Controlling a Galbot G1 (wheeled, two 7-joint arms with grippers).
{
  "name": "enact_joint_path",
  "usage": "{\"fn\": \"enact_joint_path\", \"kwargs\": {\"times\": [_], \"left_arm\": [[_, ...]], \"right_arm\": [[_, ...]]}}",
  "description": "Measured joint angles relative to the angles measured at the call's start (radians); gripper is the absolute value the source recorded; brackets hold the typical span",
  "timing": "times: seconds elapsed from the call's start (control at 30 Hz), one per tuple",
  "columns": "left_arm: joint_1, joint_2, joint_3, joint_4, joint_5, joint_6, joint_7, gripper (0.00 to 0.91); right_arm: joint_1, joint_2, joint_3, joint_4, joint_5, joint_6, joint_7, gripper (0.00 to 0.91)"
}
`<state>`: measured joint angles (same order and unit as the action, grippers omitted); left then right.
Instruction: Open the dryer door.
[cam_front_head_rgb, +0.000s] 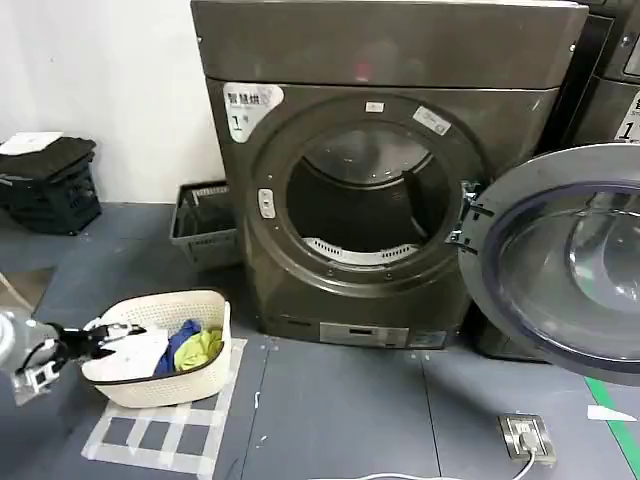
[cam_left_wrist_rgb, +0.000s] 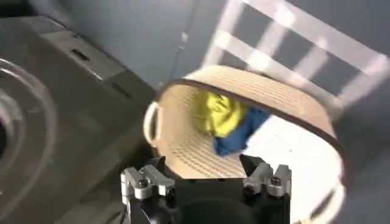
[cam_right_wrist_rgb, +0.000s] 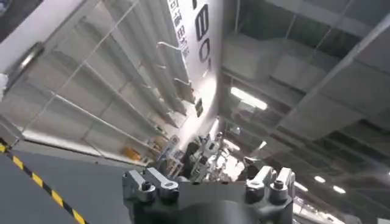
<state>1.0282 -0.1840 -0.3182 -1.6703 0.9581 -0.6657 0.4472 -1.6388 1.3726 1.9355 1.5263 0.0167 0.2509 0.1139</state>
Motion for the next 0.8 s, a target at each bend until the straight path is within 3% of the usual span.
{"fn": "enact_joint_path", "kwargs": {"times": [0.2, 0.43, 0.63, 0.8], "left_arm": [[-0.176, -0.068, 0.154, 0.077, 0.105, -0.096, -0.006, 0.907], [-0.443, -0.167, 0.408, 0.142, 0.072, -0.156, 0.045, 0.907], [-0.627, -0.220, 0.592, 0.165, -0.022, -0.157, 0.157, 0.907], [-0.763, -0.228, 0.740, 0.170, -0.155, -0.089, 0.293, 0.907]], "right_arm": [[-0.008, 0.015, 0.000, 0.016, -0.001, 0.002, -0.002, 0.907], [-0.017, 0.027, 0.004, 0.026, 0.019, 0.008, -0.018, 0.907], [-0.024, 0.031, 0.005, 0.031, 0.044, 0.007, -0.042, 0.907], [-0.033, 0.037, 0.011, 0.029, 0.045, 0.010, -0.046, 0.907]]}}
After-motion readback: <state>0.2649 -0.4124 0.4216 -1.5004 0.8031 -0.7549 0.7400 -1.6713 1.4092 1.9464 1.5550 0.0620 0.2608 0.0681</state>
